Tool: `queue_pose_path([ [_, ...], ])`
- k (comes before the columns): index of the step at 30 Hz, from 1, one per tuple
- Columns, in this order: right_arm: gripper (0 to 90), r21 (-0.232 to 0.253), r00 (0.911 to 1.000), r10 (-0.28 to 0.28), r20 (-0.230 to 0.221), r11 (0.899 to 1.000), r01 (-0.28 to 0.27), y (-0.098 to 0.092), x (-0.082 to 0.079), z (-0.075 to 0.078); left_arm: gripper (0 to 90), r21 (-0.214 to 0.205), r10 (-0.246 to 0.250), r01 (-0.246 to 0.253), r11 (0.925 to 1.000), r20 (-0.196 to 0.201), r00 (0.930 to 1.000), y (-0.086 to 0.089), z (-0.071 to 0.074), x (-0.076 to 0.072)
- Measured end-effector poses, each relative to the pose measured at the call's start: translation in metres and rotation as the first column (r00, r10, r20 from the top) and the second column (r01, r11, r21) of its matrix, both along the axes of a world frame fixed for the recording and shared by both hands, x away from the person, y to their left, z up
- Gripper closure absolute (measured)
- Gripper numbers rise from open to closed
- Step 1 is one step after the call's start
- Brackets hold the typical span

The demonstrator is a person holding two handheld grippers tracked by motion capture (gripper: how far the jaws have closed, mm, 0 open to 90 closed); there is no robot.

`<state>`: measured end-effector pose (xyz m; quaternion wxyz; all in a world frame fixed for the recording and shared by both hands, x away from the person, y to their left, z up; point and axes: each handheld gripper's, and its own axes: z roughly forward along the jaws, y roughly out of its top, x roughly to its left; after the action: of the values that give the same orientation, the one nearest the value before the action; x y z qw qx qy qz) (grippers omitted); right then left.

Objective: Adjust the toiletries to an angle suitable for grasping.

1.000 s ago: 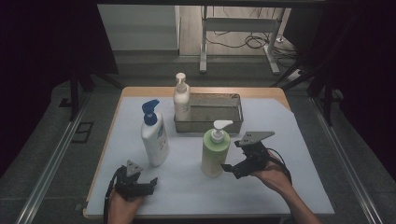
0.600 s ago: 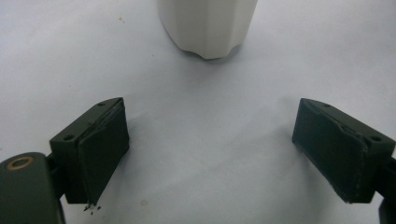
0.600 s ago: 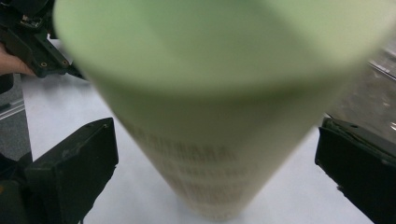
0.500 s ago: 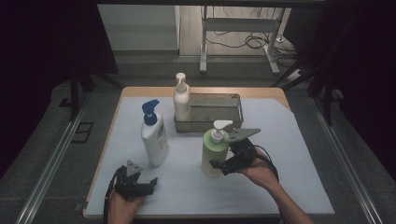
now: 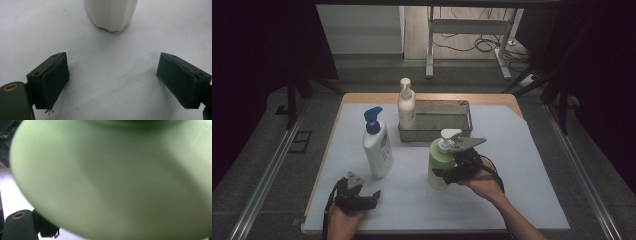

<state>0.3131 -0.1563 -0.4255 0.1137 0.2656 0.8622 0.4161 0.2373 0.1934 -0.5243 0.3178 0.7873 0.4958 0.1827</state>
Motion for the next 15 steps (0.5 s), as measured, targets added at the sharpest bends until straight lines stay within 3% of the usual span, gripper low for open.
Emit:
queue_pose_path([
  [8,12.2,-0.019,0.9998,-0.015,-0.015,1.0,0.015,0.002,0.001,0.004,10.5,0.0,0.0,0.0,1.0,-0.001,1.0,0.0,0.0,0.0],
  [15,12.3,-0.022,0.9998,-0.018,0.011,1.0,0.018,0.003,0.002,0.019,10.5,0.0,0.0,0.0,1.0,-0.001,1.0,0.0,0.0,0.0],
])
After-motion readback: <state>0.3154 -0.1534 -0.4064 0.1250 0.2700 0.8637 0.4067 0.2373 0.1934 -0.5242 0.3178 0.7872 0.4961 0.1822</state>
